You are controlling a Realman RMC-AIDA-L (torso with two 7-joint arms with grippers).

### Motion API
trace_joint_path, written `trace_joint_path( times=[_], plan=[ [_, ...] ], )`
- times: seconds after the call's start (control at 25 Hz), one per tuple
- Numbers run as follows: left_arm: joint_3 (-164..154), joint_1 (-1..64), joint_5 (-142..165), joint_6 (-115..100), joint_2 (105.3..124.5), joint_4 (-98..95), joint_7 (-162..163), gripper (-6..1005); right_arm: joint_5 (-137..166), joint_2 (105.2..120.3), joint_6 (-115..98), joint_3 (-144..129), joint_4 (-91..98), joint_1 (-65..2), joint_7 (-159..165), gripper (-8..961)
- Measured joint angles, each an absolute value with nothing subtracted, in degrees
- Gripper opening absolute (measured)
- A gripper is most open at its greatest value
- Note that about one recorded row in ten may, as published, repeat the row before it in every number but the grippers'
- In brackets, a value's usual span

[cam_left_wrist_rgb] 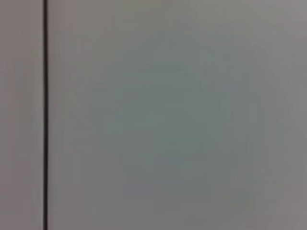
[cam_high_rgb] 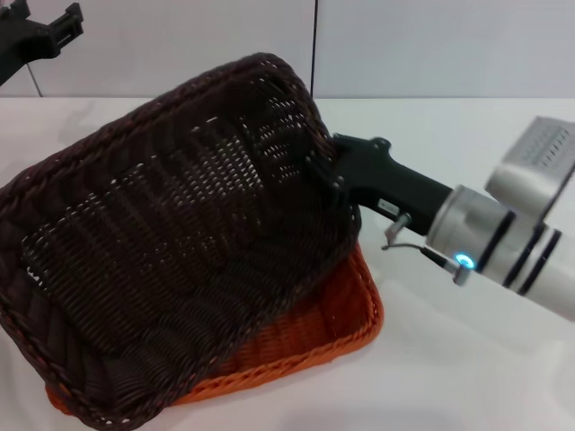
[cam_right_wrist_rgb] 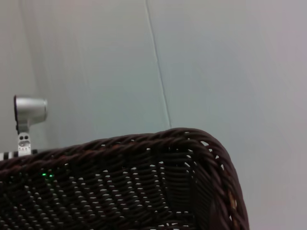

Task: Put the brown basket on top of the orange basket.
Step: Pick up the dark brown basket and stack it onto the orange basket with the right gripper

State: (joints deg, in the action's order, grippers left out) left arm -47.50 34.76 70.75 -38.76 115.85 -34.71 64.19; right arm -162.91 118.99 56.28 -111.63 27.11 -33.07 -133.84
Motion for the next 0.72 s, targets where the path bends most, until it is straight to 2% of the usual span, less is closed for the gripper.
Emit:
trace_joint_path(
  times=[0.2, 0.36, 0.48, 0.56, 0.6, 0.64, 0.72],
  plan=[
    [-46.7, 34.7, 70.8, -38.8, 115.58, -33.7, 64.1, 797, -162.8, 118.84, 53.9, -111.6, 27.0, -35.7, -134.0, 145],
    [-46.6, 34.7, 70.8, -38.8, 115.51, -33.6, 64.1, 797, -162.8, 118.79, 54.0, -111.4, 27.6, -35.3, -134.0, 145],
    [-46.3, 34.5, 70.8, -38.8, 115.23, -33.5, 64.1, 797, -162.2, 118.62, 54.6, -111.0, 30.4, -32.6, -134.0, 146],
    [-45.5, 34.4, 70.8, -38.8, 114.91, -33.5, 64.0, 797, -160.8, 118.56, 54.9, -110.5, 34.4, -29.2, -133.5, 146],
    [-45.4, 34.4, 70.8, -38.7, 114.73, -33.5, 64.0, 797, -159.6, 118.55, 55.0, -110.2, 39.3, -25.2, -133.2, 146],
    [-45.4, 34.4, 70.8, -38.7, 114.68, -33.5, 64.0, 797, -159.6, 118.55, 55.0, -110.2, 39.3, -25.2, -133.2, 146],
    [-45.5, 34.6, 71.0, -38.6, 114.6, -33.4, 64.0, 797, -158.3, 118.59, 55.0, -110.1, 44.4, -20.9, -133.1, 146]
  ],
)
